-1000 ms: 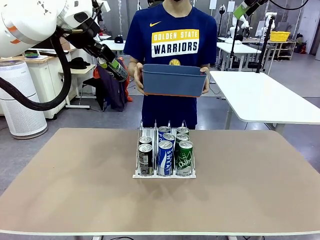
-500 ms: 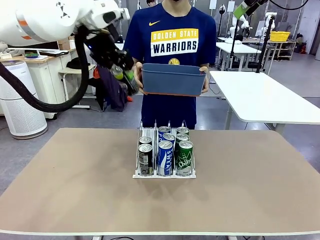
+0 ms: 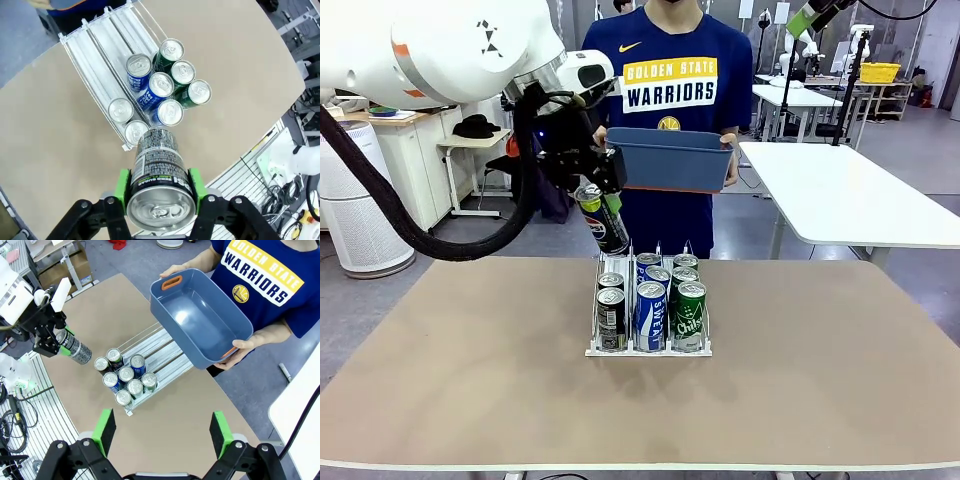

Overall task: Fill the beverage cans into the dispenser.
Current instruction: Place the picked Pepsi coke in the line of the Automatic Can Dispenser with the same cans.

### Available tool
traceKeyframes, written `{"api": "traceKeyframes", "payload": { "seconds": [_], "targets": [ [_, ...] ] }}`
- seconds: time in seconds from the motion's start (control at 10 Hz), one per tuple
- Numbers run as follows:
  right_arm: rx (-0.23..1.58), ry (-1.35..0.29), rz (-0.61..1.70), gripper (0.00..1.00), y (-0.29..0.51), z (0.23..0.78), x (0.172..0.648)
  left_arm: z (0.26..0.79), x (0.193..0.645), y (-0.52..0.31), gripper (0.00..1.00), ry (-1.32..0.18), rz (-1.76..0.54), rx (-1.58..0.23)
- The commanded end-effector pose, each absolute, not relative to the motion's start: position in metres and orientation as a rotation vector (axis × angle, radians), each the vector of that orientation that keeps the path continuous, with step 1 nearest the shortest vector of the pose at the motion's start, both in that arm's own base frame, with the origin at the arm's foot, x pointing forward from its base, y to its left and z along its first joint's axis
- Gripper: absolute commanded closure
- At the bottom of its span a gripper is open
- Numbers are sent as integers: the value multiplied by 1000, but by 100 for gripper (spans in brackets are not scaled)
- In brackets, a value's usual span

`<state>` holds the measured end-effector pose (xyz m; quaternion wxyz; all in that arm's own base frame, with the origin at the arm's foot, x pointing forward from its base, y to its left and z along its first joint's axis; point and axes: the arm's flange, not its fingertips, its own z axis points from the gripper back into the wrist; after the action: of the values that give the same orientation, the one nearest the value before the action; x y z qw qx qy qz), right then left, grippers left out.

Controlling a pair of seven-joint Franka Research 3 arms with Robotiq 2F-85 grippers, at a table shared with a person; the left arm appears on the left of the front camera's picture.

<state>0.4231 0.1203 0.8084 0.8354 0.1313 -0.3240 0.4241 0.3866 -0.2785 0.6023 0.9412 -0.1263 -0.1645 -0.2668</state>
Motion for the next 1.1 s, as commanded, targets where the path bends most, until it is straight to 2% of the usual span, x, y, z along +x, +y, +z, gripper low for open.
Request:
{"api": "traceKeyframes", "payload": {
  "seconds": [0.0,0.6,0.8,1.0],
  "targets": [
    [281,-685,900,0,120,808,423,603,387,-277,42,-334,-506,-257],
    [281,-685,900,0,120,808,423,601,388,-278,42,-331,-526,-259],
    [281,-685,900,0,120,808,423,592,362,-290,42,-322,-395,-159],
    [281,-685,900,0,120,808,423,579,330,-318,42,-333,-434,-146]
  ]
}}
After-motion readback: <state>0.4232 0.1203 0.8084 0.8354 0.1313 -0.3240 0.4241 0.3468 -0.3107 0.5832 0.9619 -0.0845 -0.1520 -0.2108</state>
